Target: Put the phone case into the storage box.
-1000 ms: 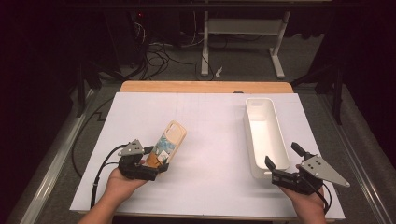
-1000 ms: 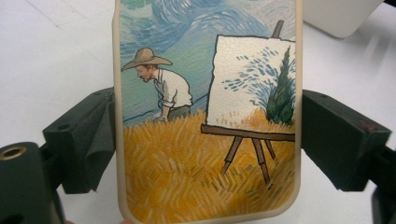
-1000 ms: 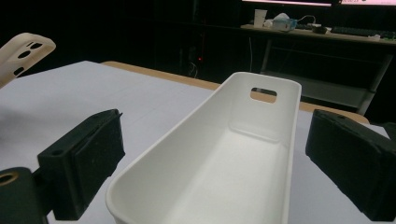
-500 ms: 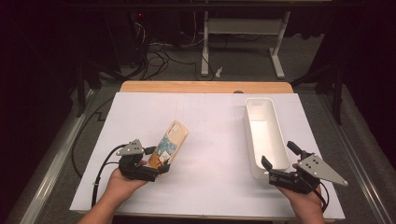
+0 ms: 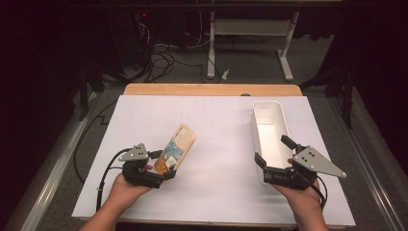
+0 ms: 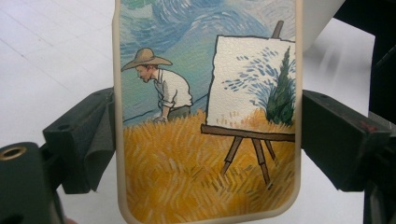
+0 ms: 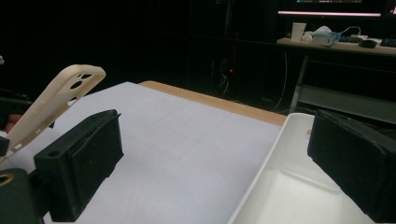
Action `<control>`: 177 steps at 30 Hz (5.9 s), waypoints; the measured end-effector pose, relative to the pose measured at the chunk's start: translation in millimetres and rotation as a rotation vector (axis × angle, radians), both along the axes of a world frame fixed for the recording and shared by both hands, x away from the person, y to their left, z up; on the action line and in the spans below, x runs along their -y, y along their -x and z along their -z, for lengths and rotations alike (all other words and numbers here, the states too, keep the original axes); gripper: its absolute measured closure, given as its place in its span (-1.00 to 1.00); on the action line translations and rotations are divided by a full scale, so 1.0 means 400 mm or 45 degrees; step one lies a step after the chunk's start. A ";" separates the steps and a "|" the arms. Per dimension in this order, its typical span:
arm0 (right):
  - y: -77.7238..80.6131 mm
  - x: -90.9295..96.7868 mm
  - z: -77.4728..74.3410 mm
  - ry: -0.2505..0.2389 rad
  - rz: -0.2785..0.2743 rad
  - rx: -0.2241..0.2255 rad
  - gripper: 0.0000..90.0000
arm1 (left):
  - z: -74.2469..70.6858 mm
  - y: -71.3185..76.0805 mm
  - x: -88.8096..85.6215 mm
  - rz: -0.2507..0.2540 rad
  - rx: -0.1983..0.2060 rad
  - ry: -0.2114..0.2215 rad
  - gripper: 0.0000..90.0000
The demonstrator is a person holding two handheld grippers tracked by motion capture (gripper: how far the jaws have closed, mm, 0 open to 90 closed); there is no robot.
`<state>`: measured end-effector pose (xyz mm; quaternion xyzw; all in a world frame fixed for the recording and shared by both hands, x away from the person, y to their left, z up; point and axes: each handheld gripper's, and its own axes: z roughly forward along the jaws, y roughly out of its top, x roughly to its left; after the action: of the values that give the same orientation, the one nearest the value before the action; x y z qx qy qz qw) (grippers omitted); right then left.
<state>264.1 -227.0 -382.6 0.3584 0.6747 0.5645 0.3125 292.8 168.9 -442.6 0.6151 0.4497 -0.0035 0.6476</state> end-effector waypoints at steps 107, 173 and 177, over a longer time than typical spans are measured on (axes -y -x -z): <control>-0.086 -0.308 0.080 -0.185 -0.821 -0.201 -0.99 | -0.011 0.052 -0.046 0.441 0.049 0.063 -0.74; -0.125 -0.322 0.110 -0.357 -1.148 -0.203 -0.94 | 0.001 0.074 -0.022 0.600 0.018 0.031 -0.74; -0.124 -0.325 0.111 -0.358 -1.156 -0.201 -0.93 | 0.000 0.074 -0.021 0.601 0.015 0.039 -0.74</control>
<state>313.9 -96.9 -427.1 0.1083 0.7017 0.7008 -0.0693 263.2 177.4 -442.4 0.6934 0.2894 -0.1579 0.6407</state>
